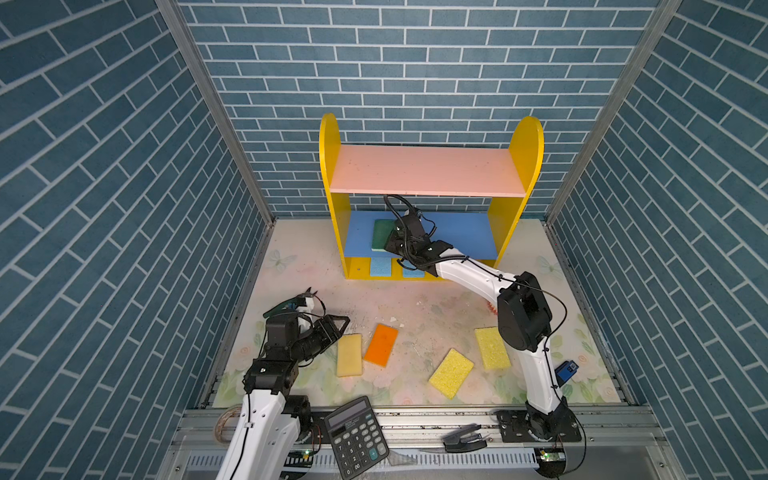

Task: Place and organize the cleaning sponges onto the shelf
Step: 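Lift the dark green sponge onto the blue shelf board with the right gripper, then lower the dark green sponge flat onto the blue board with the right gripper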

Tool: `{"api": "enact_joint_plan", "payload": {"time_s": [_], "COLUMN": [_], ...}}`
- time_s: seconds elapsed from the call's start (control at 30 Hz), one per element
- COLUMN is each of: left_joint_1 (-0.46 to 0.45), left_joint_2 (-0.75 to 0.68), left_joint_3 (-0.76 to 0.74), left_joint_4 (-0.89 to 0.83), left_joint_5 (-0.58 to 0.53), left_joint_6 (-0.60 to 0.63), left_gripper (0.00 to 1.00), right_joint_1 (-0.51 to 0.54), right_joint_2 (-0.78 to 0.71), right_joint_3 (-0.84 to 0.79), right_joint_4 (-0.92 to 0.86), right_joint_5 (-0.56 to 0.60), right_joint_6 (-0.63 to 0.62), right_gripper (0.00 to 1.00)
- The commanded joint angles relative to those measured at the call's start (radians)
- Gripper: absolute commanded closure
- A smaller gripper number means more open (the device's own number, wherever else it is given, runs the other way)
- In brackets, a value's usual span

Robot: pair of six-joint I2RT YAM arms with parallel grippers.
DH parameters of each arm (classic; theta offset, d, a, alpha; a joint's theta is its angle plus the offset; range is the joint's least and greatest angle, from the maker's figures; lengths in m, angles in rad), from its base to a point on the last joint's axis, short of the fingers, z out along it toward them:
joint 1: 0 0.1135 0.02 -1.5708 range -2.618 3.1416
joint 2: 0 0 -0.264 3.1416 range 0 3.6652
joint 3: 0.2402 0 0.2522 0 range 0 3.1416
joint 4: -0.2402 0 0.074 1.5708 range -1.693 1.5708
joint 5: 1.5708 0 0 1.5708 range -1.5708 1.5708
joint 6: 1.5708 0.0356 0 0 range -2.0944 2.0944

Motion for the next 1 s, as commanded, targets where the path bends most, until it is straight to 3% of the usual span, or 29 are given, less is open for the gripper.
{"api": "enact_joint_plan", "payload": {"time_s": [0.0, 0.97], "left_joint_1": [0.007, 0.007], "left_joint_2": [-0.001, -0.027], "left_joint_3": [-0.005, -0.006], "left_joint_4": [0.007, -0.04], "left_joint_5": [0.006, -0.017], "left_joint_6": [0.009, 0.014], "left_gripper": [0.38, 0.38], "right_joint_1": [0.004, 0.006], "right_joint_2": [-0.016, -0.016], "right_joint_3": [0.006, -0.028], "right_joint_4": [-0.03, -0.041], "right_joint_5": [-0.018, -0.003], "right_joint_6": [0.01, 0.007], "right_gripper": [1.0, 1.0]}}
